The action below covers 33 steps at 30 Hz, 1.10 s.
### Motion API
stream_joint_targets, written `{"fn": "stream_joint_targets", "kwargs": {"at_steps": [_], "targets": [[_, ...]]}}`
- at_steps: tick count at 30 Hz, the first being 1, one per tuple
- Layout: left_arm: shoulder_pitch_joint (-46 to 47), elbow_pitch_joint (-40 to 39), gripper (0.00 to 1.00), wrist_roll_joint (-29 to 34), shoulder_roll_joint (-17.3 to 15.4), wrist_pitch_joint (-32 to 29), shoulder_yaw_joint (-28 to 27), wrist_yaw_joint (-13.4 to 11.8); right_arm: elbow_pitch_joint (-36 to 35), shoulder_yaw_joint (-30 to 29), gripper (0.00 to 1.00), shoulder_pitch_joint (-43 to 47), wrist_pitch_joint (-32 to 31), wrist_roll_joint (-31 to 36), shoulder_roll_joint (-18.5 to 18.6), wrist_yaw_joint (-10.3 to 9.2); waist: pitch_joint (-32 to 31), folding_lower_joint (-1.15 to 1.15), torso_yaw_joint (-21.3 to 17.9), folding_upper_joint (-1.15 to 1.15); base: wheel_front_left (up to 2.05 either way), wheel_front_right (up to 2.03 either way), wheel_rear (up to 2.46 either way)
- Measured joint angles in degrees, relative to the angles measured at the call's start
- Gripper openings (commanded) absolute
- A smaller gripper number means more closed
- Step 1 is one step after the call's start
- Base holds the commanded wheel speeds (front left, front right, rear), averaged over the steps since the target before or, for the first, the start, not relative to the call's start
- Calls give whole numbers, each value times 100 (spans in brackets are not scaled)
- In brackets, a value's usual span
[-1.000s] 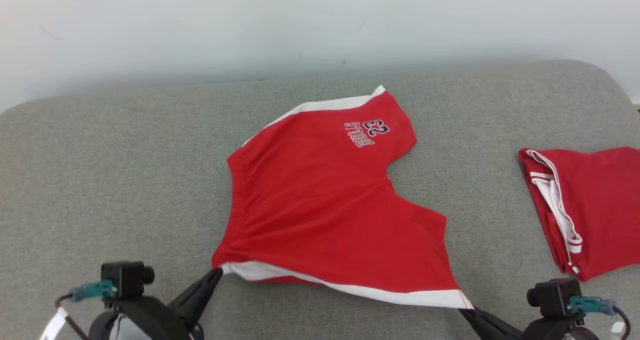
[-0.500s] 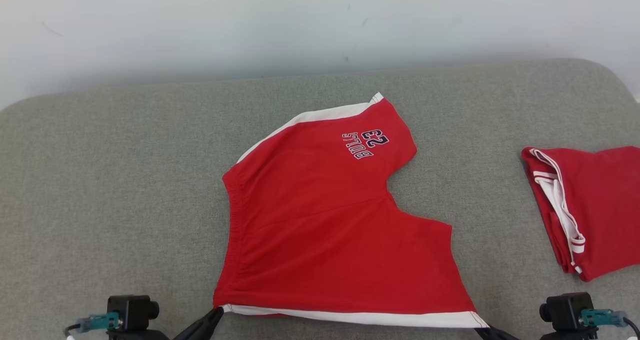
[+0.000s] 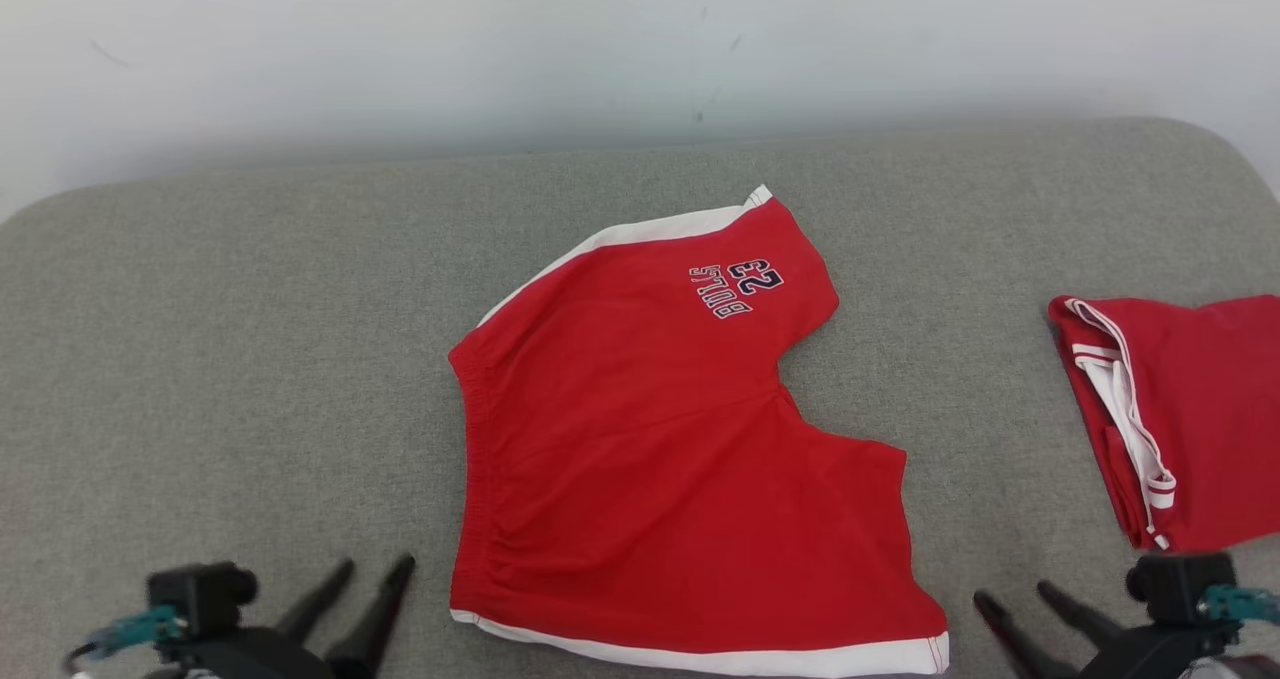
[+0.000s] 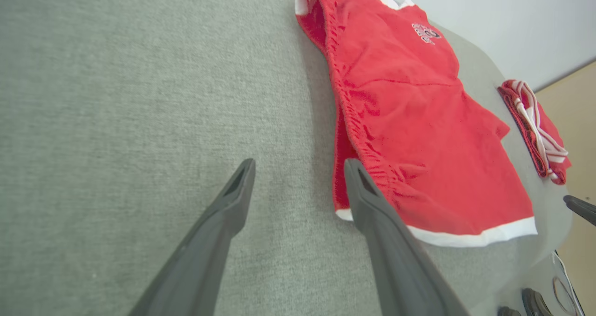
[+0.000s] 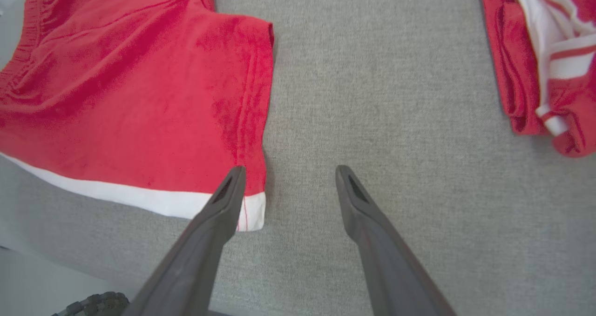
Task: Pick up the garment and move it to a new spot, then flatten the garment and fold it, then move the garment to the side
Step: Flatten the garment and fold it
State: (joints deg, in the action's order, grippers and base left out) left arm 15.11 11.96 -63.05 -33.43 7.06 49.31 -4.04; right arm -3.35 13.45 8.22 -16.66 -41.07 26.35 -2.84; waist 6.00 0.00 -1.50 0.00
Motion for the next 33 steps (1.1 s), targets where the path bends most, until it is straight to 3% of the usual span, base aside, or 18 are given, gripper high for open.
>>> {"fn": "stream_joint_targets", "kwargs": {"at_steps": [5, 12, 17, 23, 26, 33], "targets": [[9, -58, 100, 75, 267, 867, -612, -245, -37, -285, 100, -196, 571, 182, -156, -148, -107, 0, 55, 0, 0, 0, 0], [-38, -125, 100, 378, 606, 806, -1196, -308, 40, -510, 100, -466, 1323, 381, -634, -286, -285, 0, 156, 0, 0, 0, 0], [-308, -255, 100, 583, 991, 778, -2052, -308, 290, -717, 100, -787, 1841, 390, -1028, -372, -438, 0, 245, 0, 0, 0, 0], [-636, -189, 100, 1233, 1486, 778, -2896, -308, 536, -790, 100, -906, 2268, 590, -1218, -380, -594, 0, 370, 0, 0, 0, 0], [-785, -301, 100, 1563, 1479, 778, -2808, -308, 602, -838, 100, -906, 2414, 600, -1244, -405, -643, 0, 443, 0, 0, 0, 0], [-1034, -482, 100, 2496, 1042, 777, -2242, -308, 751, -690, 100, -881, 2582, 753, -1262, -420, -757, -1, 566, 0, 0, 0, 0]]}}
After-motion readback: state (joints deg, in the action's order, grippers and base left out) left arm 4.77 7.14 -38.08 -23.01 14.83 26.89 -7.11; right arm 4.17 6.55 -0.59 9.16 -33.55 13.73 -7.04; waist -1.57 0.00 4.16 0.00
